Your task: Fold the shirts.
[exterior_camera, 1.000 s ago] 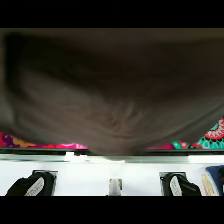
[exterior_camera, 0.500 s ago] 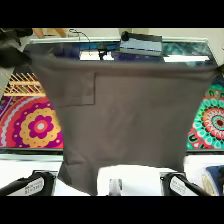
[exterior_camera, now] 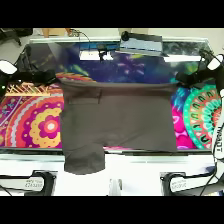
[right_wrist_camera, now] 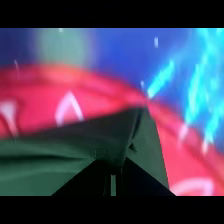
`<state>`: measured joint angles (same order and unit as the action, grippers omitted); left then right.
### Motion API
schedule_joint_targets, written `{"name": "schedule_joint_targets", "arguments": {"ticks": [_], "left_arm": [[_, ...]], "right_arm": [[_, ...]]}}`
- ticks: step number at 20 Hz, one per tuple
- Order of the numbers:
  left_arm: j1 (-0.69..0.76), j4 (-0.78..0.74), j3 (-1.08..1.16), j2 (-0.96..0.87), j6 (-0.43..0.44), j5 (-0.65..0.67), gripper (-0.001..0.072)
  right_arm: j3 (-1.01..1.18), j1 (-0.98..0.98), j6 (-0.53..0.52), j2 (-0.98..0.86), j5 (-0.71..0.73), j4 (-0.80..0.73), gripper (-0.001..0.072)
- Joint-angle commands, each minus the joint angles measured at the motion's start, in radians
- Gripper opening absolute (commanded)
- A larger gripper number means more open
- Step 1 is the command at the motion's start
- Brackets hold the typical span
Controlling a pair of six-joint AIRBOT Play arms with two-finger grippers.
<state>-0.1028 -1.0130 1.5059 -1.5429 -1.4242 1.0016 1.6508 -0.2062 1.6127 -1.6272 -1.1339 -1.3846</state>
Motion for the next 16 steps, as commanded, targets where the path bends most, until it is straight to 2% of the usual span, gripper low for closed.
{"name": "schedule_joint_targets", "arguments": {"ticks": [1, 3, 4, 6, 8, 11, 13, 16], "left_arm": [[0.000, 0.068, 0.010, -0.063, 0.001, -0.212, 0.0039], [0.003, 0.135, 0.010, -0.089, 0.002, -0.313, 0.0038], [0.011, 0.151, 0.010, -0.103, 0.002, -0.338, 0.0038], [0.043, 0.150, 0.010, -0.142, 0.019, -0.346, 0.0039], [0.090, 0.141, 0.009, -0.189, 0.142, -0.339, 0.0039], [0.115, 0.119, 0.009, -0.209, 0.129, -0.320, 0.0038], [0.097, 0.084, 0.023, -0.186, 0.129, -0.246, 0.0038], [0.050, 0.011, 0.058, -0.153, 0.110, 0.049, 0.0038]], "right_arm": [[-0.001, 0.010, 0.158, -0.028, 0.351, -0.016, 0.0031], [-0.001, 0.010, 0.209, -0.035, 0.467, -0.016, 0.0031], [-0.001, 0.010, 0.220, -0.045, 0.481, -0.016, 0.0031], [-0.001, 0.011, 0.221, -0.079, 0.420, -0.007, 0.0031], [-0.001, 0.010, 0.220, -0.124, 0.334, -0.006, 0.0031], [-0.001, 0.010, 0.215, -0.154, 0.272, -0.005, 0.0032], [-0.001, 0.009, 0.146, -0.137, 0.266, -0.018, 0.0031], [0.001, 0.010, 0.074, -0.098, 0.168, -0.076, 0.0031]]}}
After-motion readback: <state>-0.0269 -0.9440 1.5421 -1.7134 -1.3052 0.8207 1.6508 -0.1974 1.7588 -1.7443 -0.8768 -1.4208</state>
